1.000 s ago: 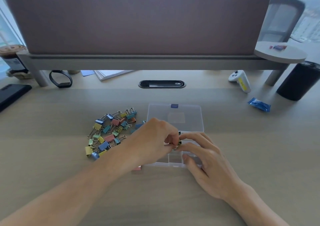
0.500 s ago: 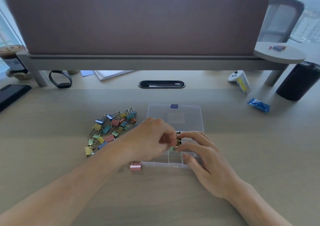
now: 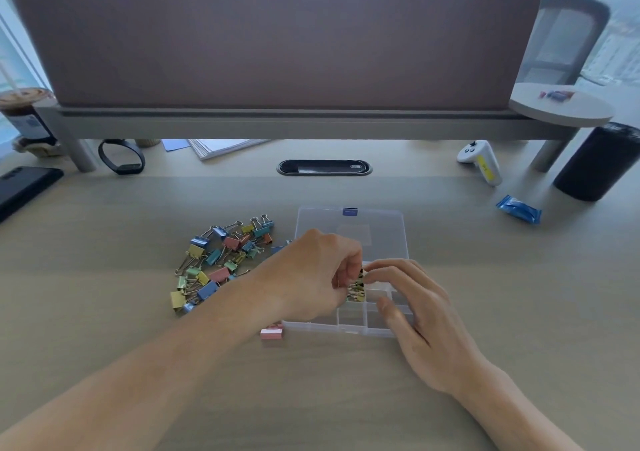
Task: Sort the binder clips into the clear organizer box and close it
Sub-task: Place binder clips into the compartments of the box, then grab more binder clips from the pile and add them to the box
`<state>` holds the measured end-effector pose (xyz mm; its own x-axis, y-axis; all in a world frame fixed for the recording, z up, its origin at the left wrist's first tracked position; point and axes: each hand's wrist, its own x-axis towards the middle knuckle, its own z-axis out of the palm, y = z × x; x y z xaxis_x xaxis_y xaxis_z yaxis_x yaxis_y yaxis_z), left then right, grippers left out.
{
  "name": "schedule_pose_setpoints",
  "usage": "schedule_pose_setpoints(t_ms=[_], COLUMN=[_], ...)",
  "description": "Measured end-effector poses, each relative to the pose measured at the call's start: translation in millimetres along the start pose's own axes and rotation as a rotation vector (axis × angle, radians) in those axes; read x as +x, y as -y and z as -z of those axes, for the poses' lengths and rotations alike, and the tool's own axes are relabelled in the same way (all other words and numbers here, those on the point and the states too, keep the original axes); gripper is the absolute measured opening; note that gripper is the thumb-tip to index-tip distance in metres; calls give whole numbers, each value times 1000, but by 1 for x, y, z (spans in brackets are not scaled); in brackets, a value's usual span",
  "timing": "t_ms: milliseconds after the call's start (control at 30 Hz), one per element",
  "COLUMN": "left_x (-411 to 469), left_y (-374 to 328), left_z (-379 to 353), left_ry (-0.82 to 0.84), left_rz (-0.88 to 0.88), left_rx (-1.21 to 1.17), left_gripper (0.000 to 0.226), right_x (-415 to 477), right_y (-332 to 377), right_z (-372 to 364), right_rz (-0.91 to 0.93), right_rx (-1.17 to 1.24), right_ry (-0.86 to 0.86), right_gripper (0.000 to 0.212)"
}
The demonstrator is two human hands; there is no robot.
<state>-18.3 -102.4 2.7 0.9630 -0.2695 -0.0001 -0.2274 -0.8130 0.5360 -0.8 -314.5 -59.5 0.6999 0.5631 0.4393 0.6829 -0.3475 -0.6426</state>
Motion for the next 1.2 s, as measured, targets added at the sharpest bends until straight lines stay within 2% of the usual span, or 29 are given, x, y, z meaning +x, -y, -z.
schedule_pose_setpoints(t_ms=[400,600,733,867,967,1100,1200], left_x=[11,14,12,9,4,-5,-7], left_y=[-9,-5,-1,15,35,52,52], left_z=[4,5,9,32,54,66,62], left_ry=[55,69,58,-55,-139,23,89], left_rz=[48,72,94,154,237,299,322], left_rx=[111,65,-2,-61,18,210,244], left_gripper=[21,23,11,12,15,20,18], right_x=[0,0,-1,-3,-3,-3,-2], right_y=[-3,-2,-3,-3,-1,-1,-2], right_z=[-5,-6,-8,-8,-8,-8,-8], right_rz=[40,38,38,48,53,47,52], right_rx=[-147,-166,-206,-246,-276,-278,-279], right_ry=[99,103,96,115,121,115,104], right_gripper=[20,23,25,27,28,28,25])
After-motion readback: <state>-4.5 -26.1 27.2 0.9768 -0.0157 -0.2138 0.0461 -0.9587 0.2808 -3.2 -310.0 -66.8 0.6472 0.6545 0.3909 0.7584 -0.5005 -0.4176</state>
